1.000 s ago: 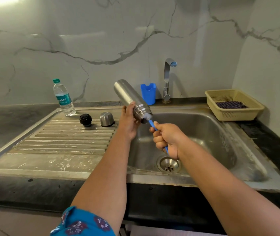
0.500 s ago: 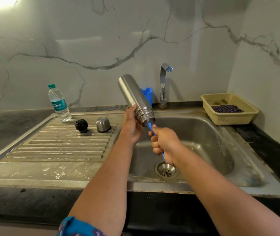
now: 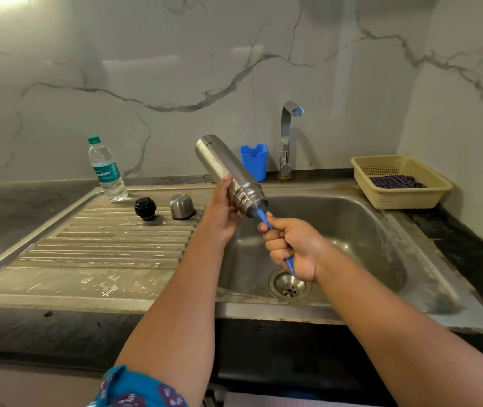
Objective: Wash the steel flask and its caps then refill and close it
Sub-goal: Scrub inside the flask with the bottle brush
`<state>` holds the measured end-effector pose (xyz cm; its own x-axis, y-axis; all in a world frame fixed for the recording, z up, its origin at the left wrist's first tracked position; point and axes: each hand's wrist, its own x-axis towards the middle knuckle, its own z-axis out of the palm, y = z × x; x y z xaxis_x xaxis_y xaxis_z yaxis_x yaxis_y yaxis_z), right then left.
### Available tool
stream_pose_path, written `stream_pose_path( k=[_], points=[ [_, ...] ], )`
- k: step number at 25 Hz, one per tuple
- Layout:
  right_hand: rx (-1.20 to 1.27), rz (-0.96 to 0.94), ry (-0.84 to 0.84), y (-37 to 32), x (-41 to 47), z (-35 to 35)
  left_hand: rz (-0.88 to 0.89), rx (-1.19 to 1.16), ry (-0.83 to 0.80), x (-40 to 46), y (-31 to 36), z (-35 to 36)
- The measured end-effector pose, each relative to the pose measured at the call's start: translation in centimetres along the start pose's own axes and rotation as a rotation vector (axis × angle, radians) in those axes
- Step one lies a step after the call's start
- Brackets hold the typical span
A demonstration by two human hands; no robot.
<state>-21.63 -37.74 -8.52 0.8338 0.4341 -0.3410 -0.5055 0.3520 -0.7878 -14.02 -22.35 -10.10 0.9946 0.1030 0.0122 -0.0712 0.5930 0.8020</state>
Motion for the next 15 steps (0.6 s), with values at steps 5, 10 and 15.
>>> stream_pose_path(
  k=[5,10,15],
  points=[
    [0.075,0.085,-0.1,-0.1,-1.6,0.5,0.139,-0.165,0.105,1.5,1.2,-1.7],
    [0.026,-0.032,0.028,0.2,-0.6,1.5,0.056,-0.058,0.029,0.9,-0.5,-0.1],
    [-0.086,-0.054,0.081,0.5,-1.2,1.3,0.12,-0.19,0.143,2.0,0.2,-1.7]
  ],
)
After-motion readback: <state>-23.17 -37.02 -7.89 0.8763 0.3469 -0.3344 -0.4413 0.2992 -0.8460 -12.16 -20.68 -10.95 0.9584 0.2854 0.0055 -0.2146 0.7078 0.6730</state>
